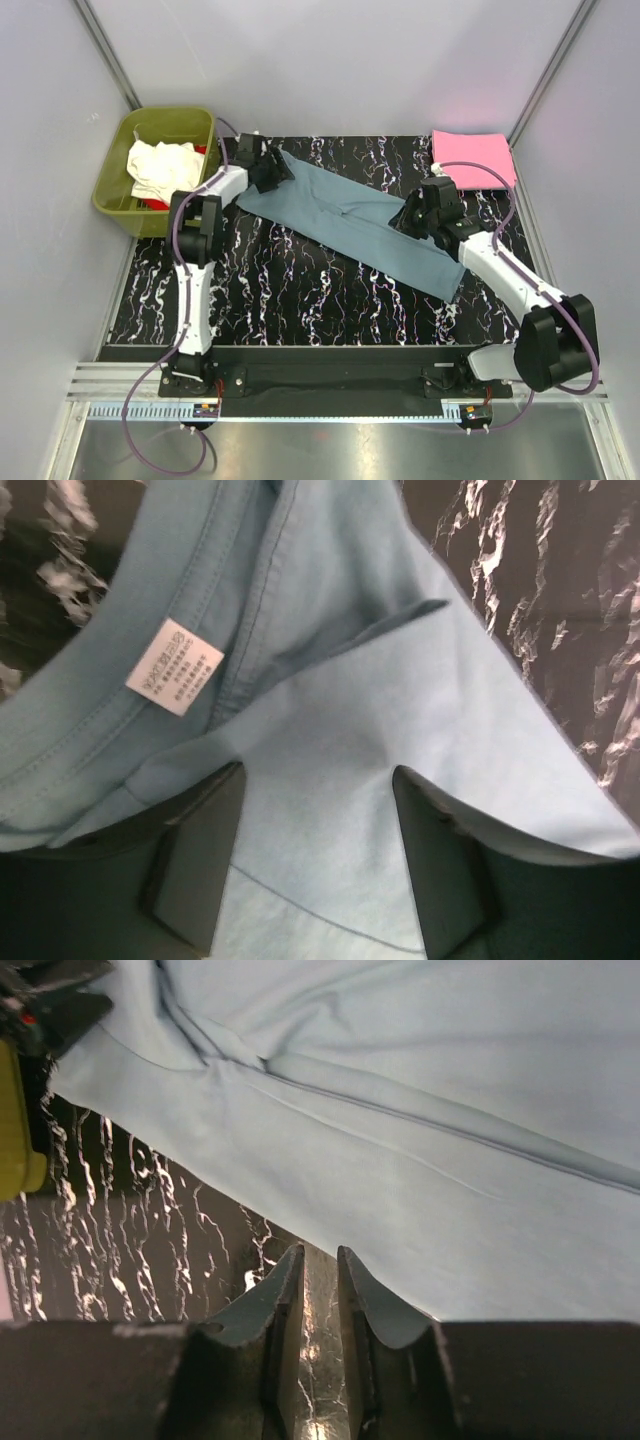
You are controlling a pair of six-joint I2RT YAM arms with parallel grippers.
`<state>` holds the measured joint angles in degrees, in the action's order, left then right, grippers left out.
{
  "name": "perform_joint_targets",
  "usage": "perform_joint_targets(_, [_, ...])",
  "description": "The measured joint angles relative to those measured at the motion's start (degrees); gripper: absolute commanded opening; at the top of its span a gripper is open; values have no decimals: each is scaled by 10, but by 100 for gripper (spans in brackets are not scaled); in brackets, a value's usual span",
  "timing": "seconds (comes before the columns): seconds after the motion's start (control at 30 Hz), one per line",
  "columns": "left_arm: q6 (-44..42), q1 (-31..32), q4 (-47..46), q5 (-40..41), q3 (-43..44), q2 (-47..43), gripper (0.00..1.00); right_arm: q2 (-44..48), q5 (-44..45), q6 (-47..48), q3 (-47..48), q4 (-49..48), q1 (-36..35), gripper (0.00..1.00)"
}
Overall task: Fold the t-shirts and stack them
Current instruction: Fold the tshirt
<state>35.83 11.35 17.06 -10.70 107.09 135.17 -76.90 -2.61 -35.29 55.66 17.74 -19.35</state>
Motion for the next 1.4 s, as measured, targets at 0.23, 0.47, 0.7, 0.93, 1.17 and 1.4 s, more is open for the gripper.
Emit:
perform_joint_targets(0.23, [-37, 14, -62, -47, -177, -150, 73, -76, -5, 4, -7, 0, 0, 18])
perform_joint_targets(0.47, [-35, 49, -134, -78, -236, -235, 73, -160, 19, -6, -67, -14, 0, 16])
perform_joint_targets(0.7, [-23, 48, -118, -63, -224, -130, 73, -108, 32, -53, -142, -68, -2, 20])
perform_joint_targets(0.93, [-21, 48, -89, -45, -134, -64, 73, -27, 46, -146, -217, -75, -73, 21])
perform_joint_targets(1.17, [-27, 48, -74, -70, 9, 27, 73, 23, 47, -194, -202, -11, -131, 25])
perform_joint_targets(1.4, [-30, 42, -76, -113, -41, -12, 79, -3, 74, -116, -124, 18, -139, 29])
